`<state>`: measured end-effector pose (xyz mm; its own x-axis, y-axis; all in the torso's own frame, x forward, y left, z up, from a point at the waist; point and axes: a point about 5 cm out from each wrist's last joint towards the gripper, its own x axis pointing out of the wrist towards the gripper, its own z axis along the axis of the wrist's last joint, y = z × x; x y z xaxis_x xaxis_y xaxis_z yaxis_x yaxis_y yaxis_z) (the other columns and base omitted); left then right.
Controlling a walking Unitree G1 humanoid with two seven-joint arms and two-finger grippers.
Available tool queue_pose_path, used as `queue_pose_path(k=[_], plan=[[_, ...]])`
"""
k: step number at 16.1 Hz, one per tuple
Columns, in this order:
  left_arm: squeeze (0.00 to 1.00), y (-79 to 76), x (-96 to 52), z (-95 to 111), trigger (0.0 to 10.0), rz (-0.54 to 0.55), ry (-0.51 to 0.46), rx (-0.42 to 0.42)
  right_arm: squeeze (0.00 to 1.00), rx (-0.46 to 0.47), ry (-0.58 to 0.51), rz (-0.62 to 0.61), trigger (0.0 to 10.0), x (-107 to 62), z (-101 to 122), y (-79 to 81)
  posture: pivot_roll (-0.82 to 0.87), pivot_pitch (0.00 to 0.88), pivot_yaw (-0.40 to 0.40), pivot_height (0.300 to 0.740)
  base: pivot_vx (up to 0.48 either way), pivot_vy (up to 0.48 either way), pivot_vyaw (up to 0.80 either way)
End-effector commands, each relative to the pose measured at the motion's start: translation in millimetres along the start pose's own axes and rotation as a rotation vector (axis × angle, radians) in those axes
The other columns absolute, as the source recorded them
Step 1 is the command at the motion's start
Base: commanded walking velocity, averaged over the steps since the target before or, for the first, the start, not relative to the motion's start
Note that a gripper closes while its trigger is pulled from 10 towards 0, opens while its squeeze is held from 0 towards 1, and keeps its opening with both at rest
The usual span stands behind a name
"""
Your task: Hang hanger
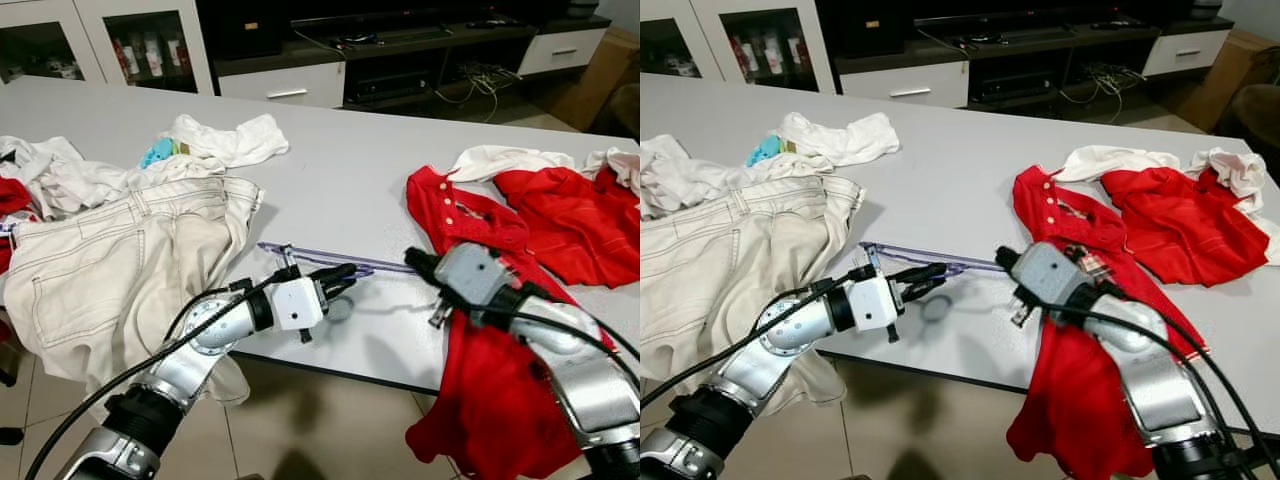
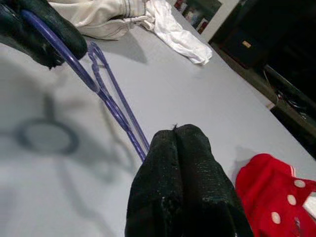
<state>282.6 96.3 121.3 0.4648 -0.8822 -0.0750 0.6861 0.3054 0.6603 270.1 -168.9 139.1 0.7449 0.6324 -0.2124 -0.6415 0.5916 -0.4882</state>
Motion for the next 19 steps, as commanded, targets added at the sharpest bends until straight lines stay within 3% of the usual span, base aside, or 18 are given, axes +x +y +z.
queue_pose_path(k=[1,2,3,4,8,9,10,16,19], plan=[[0.0,3.3,-0.5,2.5,10.0,-0.009,-0.011,0.012,0.0,-0.001,-0.009,0.006,10.0,2.8,1.4,1.4,-0.1,0.0,0.018,0.74,0.0,0.0,0.0],[0.0,2.8,-1.0,2.6,10.0,-0.016,-0.013,0.012,0.53,0.003,-0.02,0.003,10.0,6.1,3.3,2.1,-0.1,0.0,0.024,0.74,0.0,0.0,0.0],[0.0,1.8,-1.3,2.7,10.0,-0.024,-0.012,0.013,0.99,0.01,-0.027,0.003,10.0,7.6,4.0,2.9,-0.1,0.0,0.027,0.74,0.0,0.0,0.0],[0.0,0.2,-1.5,2.6,10.0,-0.031,-0.011,0.015,1.0,0.012,-0.029,0.016,10.0,8.3,3.5,4.9,-0.1,0.0,0.027,0.74,0.0,0.0,0.0],[0.0,-4.0,-3.4,2.7,10.0,-0.039,-0.011,0.011,1.0,-0.048,0.001,0.081,10.0,10.6,-1.2,14.1,-0.09,0.0,0.028,0.74,0.0,0.0,0.0],[0.0,-4.1,-3.6,2.7,10.0,-0.039,-0.011,0.01,0.13,-0.051,0.001,0.084,10.0,11.7,-1.6,15.3,-0.09,0.0,0.028,0.74,0.0,0.0,0.0],[0.0,-4.4,-3.7,2.5,10.0,-0.04,-0.01,0.01,0.0,-0.072,0.006,0.092,10.0,16.8,-2.5,17.8,-0.09,0.0,0.028,0.74,0.0,0.0,0.0],[0.0,-5.0,-4.0,2.9,10.0,-0.04,-0.01,0.013,0.0,-0.125,0.036,0.153,10.0,24.5,-8.7,27.7,-0.08,0.0,0.025,0.74,0.0,0.0,0.0],[0.0,-4.2,-4.0,3.3,10.0,-0.043,-0.011,0.017,0.0,-0.209,0.082,0.167,10.0,31.7,-18.2,33.9,-0.09,0.0,0.03,0.74,0.0,0.0,0.0]])
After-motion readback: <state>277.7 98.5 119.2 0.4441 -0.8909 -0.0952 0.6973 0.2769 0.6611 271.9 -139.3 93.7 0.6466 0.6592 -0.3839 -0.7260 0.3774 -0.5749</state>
